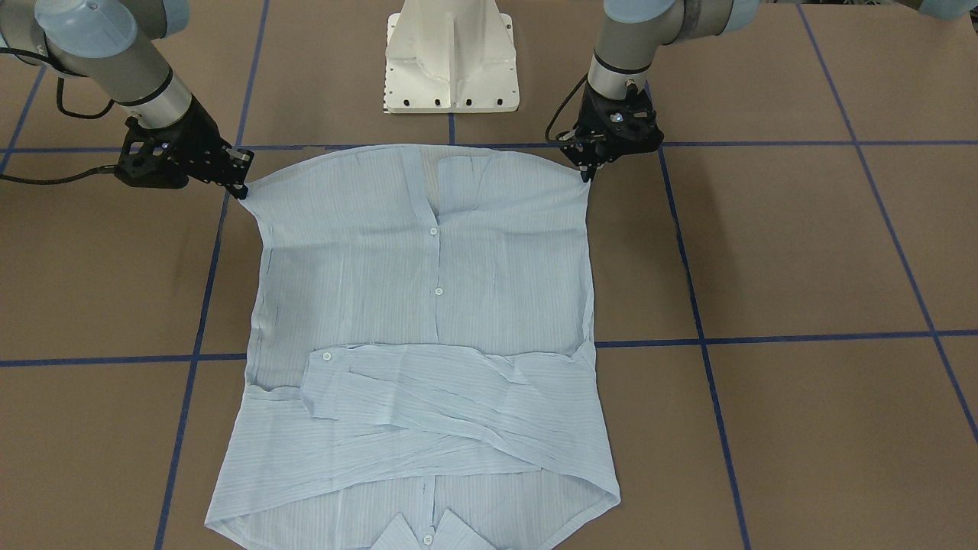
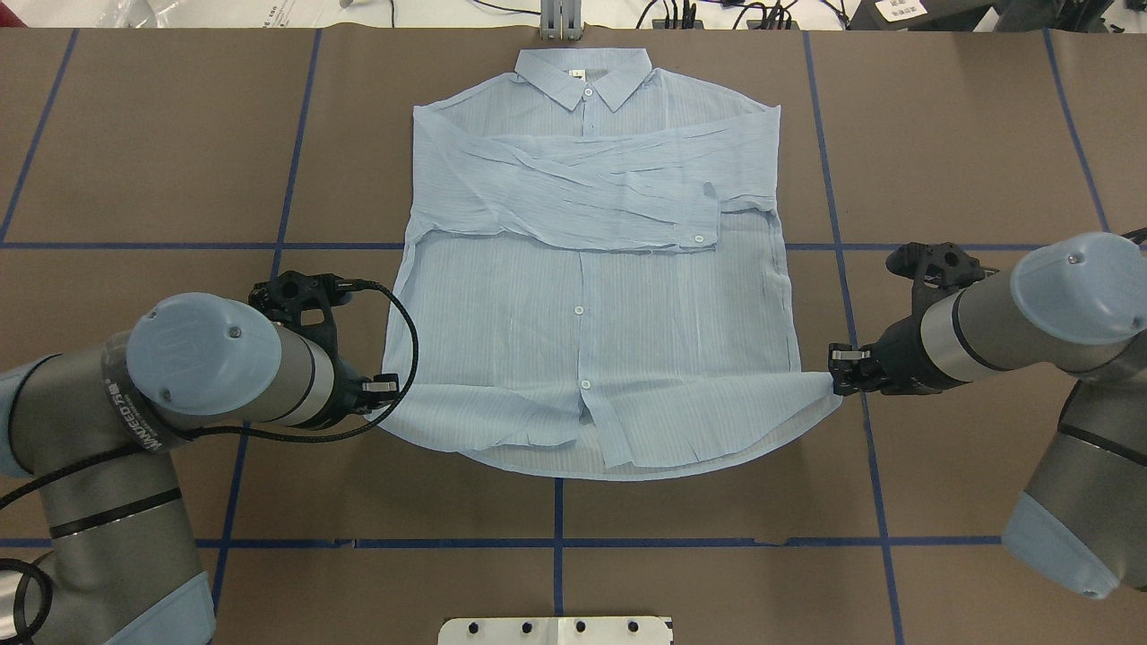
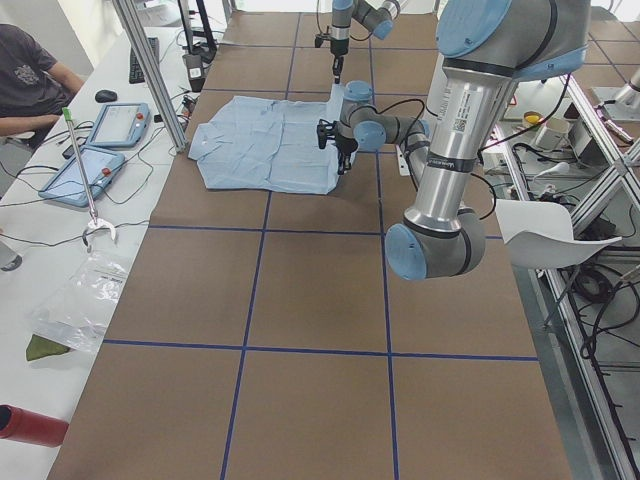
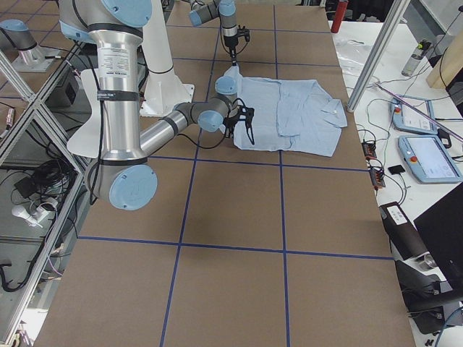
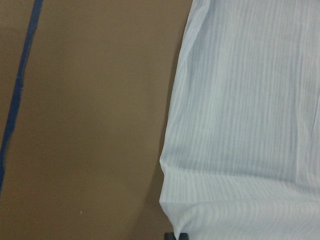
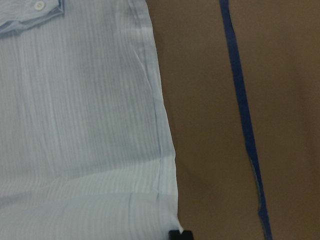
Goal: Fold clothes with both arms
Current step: 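Lift both hem corners and carry them toward the collar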
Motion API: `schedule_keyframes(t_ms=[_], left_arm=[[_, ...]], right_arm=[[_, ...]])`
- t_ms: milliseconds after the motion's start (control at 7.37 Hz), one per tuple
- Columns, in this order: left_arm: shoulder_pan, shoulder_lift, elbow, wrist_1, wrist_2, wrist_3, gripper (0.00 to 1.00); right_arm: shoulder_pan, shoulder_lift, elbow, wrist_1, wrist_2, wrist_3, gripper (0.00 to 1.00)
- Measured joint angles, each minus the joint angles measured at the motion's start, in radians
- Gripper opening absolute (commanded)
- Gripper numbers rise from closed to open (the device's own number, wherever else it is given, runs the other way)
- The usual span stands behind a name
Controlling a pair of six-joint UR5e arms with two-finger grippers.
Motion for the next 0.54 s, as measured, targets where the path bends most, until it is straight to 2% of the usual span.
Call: schedule_keyframes(t_ms=[542], left_arm=[[-0.023,0.0,0.0,-0.001,-0.031,0.051,0.0]], right_arm=[[0.063,0.011,-0.002,-0.006,0.065,-0.003,0.0]])
